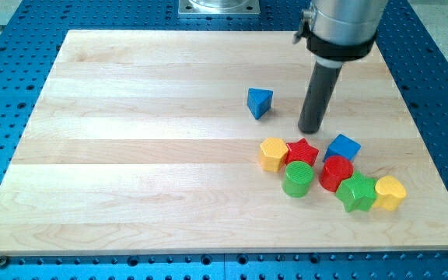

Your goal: Push the red star into the red circle

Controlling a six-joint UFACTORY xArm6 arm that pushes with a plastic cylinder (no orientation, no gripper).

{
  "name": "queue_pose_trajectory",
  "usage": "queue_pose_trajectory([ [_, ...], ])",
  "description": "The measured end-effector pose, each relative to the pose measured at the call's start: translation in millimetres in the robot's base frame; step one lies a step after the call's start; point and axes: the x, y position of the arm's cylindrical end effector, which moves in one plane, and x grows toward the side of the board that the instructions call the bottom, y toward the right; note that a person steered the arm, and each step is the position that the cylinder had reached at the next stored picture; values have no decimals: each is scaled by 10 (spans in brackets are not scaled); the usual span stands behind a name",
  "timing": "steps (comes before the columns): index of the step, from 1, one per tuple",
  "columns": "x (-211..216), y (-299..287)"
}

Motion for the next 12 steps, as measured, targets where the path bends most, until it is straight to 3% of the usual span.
queue_pose_trajectory([
  [1, 2, 289],
  [3, 610, 179],
  [4, 553, -75],
  [5, 374, -785],
  [6, 674, -1398],
  [7, 815, -1412],
  [8, 860, -881],
  [9, 822, -991],
  [10, 519, -1147],
  [12, 435, -191],
])
